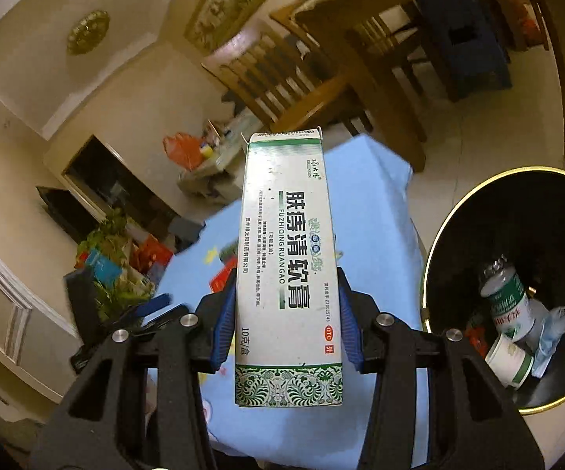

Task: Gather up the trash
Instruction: 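Grasp the red-black playing card with the left tool while the right tool holds the box, then carry the ointment box and card to the bin and release both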

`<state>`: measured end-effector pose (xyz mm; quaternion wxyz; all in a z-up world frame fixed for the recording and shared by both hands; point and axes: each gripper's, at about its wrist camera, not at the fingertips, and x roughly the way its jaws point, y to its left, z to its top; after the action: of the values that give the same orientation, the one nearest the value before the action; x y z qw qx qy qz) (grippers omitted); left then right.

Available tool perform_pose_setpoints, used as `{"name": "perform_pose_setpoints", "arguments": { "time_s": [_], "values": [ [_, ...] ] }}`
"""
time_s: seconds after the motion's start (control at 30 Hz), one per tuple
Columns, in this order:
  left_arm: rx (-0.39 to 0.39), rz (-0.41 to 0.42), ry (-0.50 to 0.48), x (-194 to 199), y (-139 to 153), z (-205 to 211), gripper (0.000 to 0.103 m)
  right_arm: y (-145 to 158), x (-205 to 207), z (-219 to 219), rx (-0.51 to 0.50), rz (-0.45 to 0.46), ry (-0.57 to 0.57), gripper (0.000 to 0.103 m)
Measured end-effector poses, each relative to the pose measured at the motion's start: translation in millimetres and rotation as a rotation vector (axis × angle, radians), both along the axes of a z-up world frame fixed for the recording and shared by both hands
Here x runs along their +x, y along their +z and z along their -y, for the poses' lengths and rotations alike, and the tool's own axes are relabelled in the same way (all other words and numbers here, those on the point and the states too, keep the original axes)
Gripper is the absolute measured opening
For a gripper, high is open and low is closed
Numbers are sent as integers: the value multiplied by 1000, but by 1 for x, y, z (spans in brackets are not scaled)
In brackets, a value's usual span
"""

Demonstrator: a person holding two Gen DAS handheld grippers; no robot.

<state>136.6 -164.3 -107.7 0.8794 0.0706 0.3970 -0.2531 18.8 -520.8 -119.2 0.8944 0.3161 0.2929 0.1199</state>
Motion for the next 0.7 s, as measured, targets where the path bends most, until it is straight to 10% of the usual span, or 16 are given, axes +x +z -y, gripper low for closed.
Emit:
{"name": "perform_pose_setpoints", "arguments": {
  "time_s": [0.47,0.6,0.7],
  "values": [
    [317,-19,-352,88,-43,125,87,6,-3,33,69,-3,-75,45],
    [340,-22,-402,82,-55,128,55,9,-5,37,71,3,-93,45],
    [328,16,-381,66,-51,124,54,10,-6,37,71,6,-101,45]
  ]
}}
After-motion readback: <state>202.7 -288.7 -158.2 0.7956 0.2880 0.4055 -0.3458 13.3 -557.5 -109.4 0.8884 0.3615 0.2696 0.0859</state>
